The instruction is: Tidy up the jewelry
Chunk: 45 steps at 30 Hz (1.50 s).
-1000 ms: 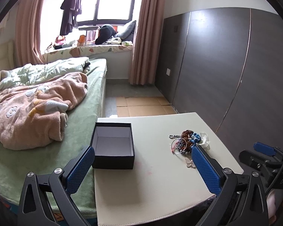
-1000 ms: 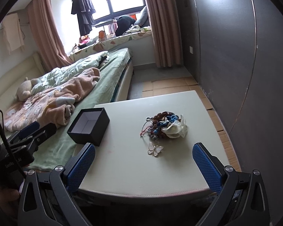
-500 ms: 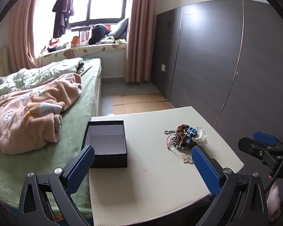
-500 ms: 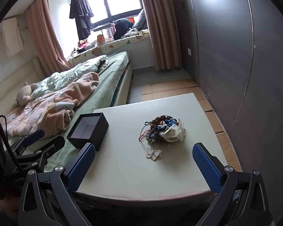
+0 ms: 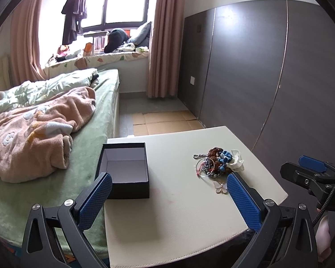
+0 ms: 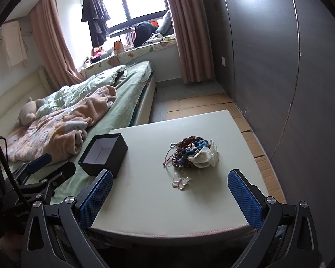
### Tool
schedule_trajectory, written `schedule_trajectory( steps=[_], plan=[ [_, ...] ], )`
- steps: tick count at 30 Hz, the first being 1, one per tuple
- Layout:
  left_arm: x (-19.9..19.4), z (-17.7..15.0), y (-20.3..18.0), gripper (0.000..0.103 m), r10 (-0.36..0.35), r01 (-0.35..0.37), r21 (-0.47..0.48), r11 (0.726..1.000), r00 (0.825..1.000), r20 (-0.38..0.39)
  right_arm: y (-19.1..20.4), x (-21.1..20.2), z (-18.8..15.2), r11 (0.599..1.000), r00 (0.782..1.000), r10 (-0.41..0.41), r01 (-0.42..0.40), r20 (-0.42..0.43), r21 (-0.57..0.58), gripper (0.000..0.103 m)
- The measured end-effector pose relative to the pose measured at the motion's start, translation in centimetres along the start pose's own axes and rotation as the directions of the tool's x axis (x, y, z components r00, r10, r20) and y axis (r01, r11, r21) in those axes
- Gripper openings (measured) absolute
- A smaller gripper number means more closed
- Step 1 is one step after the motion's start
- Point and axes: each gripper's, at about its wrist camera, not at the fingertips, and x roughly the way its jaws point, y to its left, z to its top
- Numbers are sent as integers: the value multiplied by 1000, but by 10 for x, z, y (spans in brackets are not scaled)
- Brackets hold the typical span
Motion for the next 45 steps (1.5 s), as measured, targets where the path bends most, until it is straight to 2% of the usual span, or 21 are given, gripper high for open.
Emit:
schedule_trajectory(
  steps=[13,22,28,32,35,39,42,45],
  plan=[
    [16,11,-5,103,-16,16,14,1000,1000,-8,-8,9,9,1000,1000,-16,16,-15,26,103],
    [42,19,-4,103,-80,79,-25,997,996,-30,-44,37,17,983,996,-37,52,-82,178,102],
    [54,23,-8,101,-105,103,-37,994,994,-32,-64,55,15,968,991,-7,40,-130,248,88],
    [69,26,-12,92,-142,140,-41,989,987,-69,-82,72,12,939,985,41,19,-168,345,80],
    [82,28,-15,86,-158,156,-33,987,982,-99,-90,83,13,914,982,91,-16,-167,405,79],
    [105,36,-14,69,-184,173,-79,982,967,-174,-97,103,14,882,973,146,-46,-179,469,78],
    [119,40,-14,69,-201,180,-112,977,955,-217,-101,117,15,857,965,182,-62,-188,512,72],
    [131,45,-17,69,-201,177,-116,977,947,-252,-104,127,18,849,964,183,-55,-195,526,72]
  ],
)
